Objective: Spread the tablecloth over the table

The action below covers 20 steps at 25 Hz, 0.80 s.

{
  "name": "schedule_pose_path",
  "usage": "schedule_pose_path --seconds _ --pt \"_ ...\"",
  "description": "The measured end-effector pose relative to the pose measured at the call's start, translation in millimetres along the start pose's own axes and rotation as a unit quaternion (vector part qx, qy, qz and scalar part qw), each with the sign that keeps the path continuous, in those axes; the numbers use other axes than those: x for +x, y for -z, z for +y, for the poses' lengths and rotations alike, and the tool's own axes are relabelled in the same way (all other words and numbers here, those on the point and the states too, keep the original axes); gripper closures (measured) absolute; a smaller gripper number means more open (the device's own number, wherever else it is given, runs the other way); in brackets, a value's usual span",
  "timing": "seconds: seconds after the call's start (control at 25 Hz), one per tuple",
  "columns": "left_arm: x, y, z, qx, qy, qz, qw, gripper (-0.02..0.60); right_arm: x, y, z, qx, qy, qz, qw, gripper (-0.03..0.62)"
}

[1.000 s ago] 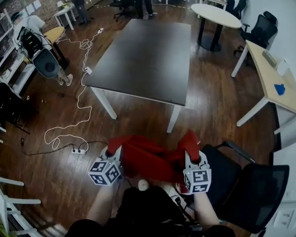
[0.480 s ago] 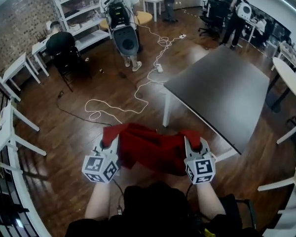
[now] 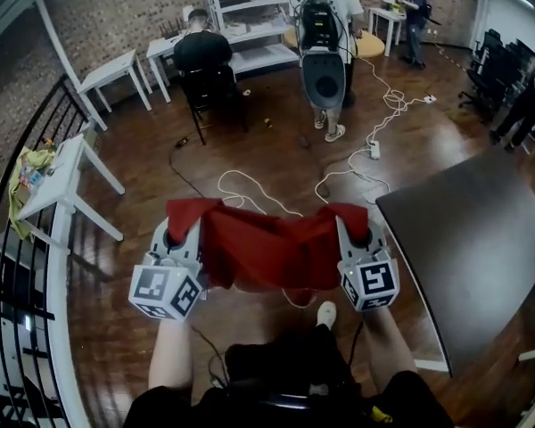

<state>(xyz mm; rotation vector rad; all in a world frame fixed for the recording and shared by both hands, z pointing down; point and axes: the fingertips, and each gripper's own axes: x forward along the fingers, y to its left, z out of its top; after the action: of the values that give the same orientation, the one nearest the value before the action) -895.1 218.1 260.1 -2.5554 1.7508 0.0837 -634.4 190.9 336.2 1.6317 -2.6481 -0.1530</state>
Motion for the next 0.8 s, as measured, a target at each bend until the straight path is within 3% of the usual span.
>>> schedule_pose_path --seconds 0.16,0.32,0.6,0.8 --pt "61 1 19 -0.01 -0.064 0.0 0.9979 0.574 70 8 -47 0.006 -0.057 -0.003 0.998 0.582" --pt "124 -1 22 -0.02 -0.095 -0.004 0.9953 0.574 131 7 -99 -0.002 -0.102 0.001 0.995 0.583" --pt "226 36 63 -0.048 -0.097 0.031 0.9936 0.574 223 46 -140 0.016 -0.109 0.045 0.993 0.582" --pt "343 81 82 -0.06 -0.045 0.051 0.9959 0.574 289 90 -207 0.015 -0.062 0.073 0.995 0.583"
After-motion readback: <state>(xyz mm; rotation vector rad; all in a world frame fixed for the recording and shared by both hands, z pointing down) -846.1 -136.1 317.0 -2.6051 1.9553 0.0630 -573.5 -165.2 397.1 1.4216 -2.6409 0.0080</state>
